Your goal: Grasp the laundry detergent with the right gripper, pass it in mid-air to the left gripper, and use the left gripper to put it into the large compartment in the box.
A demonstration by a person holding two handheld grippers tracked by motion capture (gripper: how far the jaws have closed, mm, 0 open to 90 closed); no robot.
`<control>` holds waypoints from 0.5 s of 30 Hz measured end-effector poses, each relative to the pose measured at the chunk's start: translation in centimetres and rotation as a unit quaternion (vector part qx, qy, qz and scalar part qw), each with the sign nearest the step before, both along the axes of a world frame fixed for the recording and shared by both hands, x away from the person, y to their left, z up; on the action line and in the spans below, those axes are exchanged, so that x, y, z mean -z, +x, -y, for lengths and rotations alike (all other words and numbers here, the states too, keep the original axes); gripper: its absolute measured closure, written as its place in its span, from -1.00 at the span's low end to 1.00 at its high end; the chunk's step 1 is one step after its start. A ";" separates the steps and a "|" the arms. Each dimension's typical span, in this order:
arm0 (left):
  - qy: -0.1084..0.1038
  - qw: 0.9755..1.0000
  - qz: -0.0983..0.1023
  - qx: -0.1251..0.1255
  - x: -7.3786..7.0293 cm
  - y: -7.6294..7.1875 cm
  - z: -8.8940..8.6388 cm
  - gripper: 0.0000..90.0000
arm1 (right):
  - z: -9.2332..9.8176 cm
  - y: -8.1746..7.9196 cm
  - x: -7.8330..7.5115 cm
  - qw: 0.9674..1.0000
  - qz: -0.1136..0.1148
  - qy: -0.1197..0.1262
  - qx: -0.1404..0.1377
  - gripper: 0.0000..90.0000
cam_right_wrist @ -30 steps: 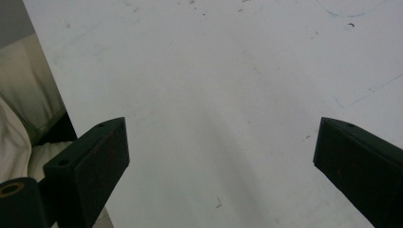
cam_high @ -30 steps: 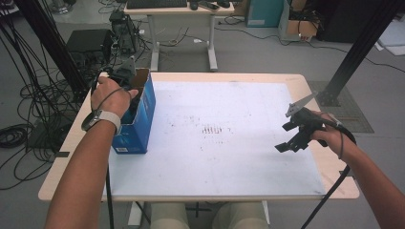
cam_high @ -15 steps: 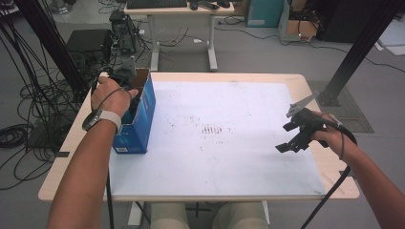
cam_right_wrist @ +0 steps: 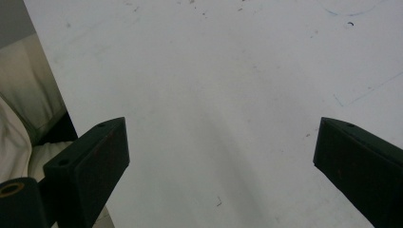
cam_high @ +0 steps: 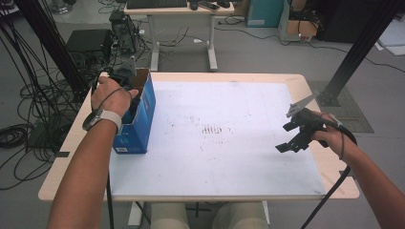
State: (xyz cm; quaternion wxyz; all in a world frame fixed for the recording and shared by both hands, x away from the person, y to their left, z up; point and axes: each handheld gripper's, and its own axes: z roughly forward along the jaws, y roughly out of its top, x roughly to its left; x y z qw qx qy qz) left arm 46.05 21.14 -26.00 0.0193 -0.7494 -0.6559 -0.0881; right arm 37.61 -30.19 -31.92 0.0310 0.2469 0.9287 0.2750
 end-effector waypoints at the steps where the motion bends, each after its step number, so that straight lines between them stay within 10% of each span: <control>1: 0.000 1.000 0.000 0.000 0.0 0.0 0.0 -0.16 | 0.0 0.0 0.0 1.000 0.003 0.001 -0.003 -0.89; 15: 0.001 1.000 0.002 -0.003 0.0 -0.1 0.0 -0.16 | -0.2 -0.1 -0.1 1.000 -0.009 -0.004 0.010 -0.89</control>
